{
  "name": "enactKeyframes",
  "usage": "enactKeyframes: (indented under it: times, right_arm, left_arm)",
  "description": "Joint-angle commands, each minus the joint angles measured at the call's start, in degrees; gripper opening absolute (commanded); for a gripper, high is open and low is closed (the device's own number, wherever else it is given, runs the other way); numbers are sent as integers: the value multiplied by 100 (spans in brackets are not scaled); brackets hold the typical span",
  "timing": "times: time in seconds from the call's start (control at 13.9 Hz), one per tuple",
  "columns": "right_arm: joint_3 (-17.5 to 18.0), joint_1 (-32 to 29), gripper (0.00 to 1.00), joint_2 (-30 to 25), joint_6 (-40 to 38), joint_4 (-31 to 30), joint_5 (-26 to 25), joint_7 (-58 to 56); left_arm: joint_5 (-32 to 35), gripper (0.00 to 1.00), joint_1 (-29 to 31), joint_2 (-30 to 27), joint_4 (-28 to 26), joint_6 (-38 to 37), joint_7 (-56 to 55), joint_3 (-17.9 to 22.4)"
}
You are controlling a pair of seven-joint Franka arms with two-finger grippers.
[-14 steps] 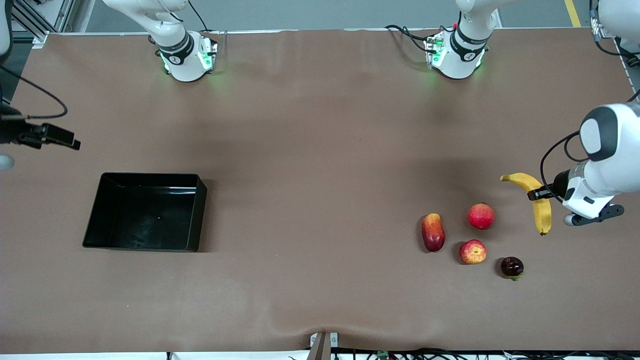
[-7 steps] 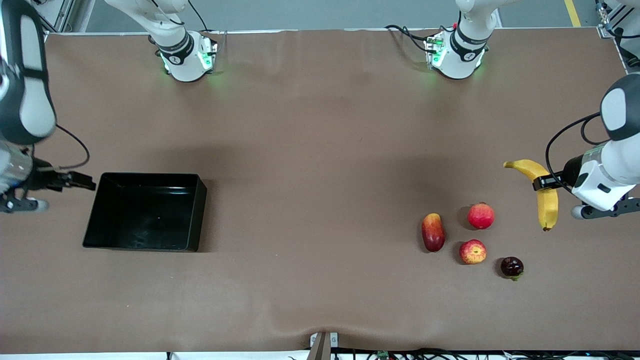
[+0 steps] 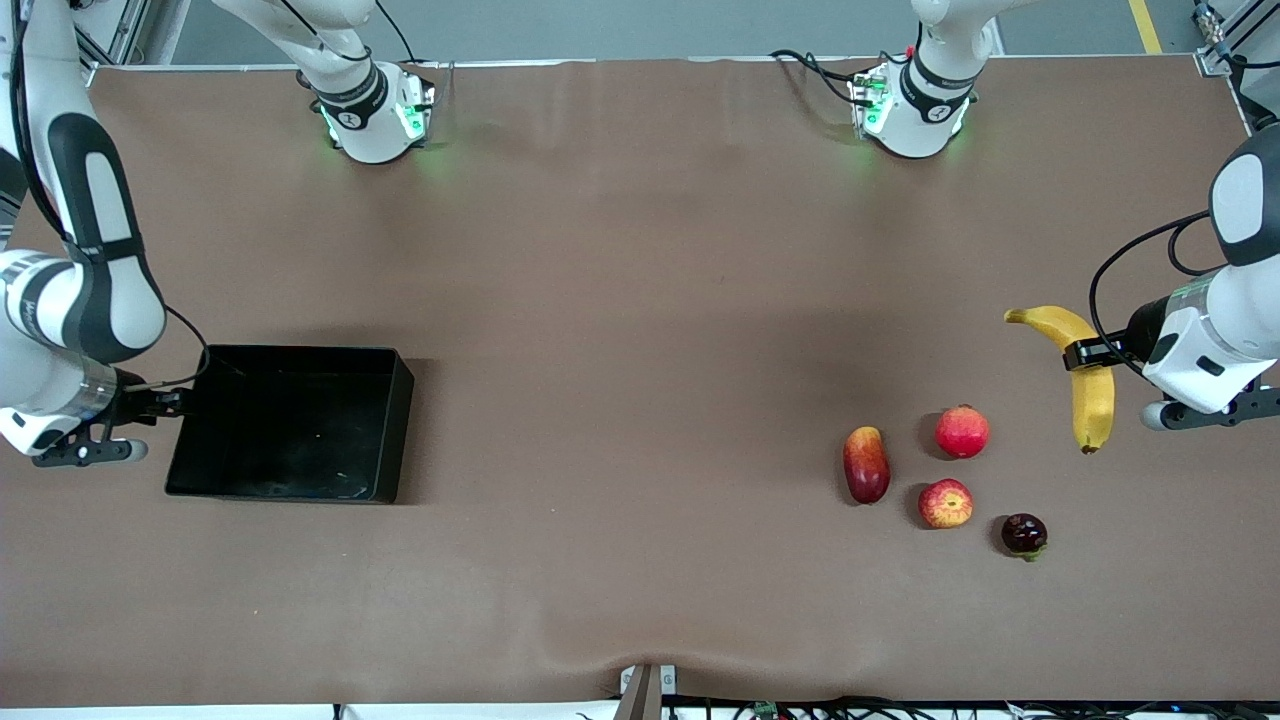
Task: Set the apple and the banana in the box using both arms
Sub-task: 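Lower the right gripper onto the black box rim and grip it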
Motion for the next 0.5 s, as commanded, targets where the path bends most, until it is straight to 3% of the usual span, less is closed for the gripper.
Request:
enactKeyframes:
  times: [0.0,0.22,0.29,0.36,0.43]
  right_arm:
    - [82,-90,100,256,161,92,-40,-95]
    - [82,-107,100,441,153,101,-5,-69]
    - [82,-107,94,459,135,101,4,-25]
    - [82,-107,40,468,74,101,12,-16]
    - [82,-90,4,468,13,101,12,28]
  left_arm:
    - [124,0,11,-63,47,-133,-324,-209]
    - [124,0,2,-63,47,-133,-360,-228]
    - [124,0,11,-63,38,-133,-352,-228]
    - [124,0,11,-63,38,-133,-351,-228]
    - [124,0,11,-63,38,-133,-343,-228]
